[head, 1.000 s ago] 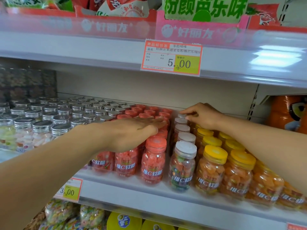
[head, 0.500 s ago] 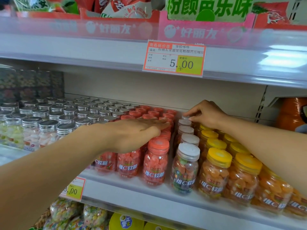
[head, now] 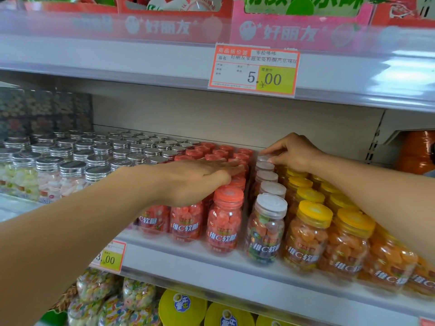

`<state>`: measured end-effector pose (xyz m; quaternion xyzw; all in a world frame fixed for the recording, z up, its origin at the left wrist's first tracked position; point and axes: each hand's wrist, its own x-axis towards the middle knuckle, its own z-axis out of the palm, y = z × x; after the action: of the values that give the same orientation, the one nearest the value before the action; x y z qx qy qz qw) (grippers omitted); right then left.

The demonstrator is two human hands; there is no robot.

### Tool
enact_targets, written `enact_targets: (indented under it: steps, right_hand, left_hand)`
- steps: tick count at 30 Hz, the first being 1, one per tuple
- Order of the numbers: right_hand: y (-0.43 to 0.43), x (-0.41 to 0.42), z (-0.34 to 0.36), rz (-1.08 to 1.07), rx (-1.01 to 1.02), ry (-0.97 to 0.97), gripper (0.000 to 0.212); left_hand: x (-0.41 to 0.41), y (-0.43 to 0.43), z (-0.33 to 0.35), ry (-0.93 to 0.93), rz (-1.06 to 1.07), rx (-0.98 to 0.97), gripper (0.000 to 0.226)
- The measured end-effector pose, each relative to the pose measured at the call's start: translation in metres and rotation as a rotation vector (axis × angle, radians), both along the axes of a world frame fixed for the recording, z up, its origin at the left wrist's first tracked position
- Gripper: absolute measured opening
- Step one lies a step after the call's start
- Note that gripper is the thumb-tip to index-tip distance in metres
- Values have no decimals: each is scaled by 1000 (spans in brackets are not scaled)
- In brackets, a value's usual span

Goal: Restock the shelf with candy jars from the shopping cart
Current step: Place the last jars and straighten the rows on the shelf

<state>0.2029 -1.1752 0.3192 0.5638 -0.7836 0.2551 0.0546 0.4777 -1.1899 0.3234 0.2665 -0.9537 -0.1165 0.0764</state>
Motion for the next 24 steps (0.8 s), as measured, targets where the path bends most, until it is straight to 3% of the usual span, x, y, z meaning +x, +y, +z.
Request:
enact_targets:
  steps: [4, 9, 12, 16, 20, 24]
  right_hand:
    - [6, 3, 3, 29, 19, -28, 33]
    - [30, 16, 8, 78, -98, -13, 24]
    - [53, 31, 7, 79, -145, -32, 25]
    - [89, 54, -1, 39, -177, -81, 25]
    - [134, 76, -8, -1, -184, -68, 26]
    - [162, 94, -16, -33, -93, 79, 34]
  left_hand:
    - [-1, 1, 1, -53, -85, -22, 47]
    - [-6, -19, -7, -128, -148, -142, 48]
    - [-10, -33, -13, -62, -187, -77, 48]
    - [-12, -41, -16, -38, -203, -76, 70]
    - [-8, -28, -16, -8, -173, -222, 65]
    - [-2, -21, -12, 110, -208, -464, 89]
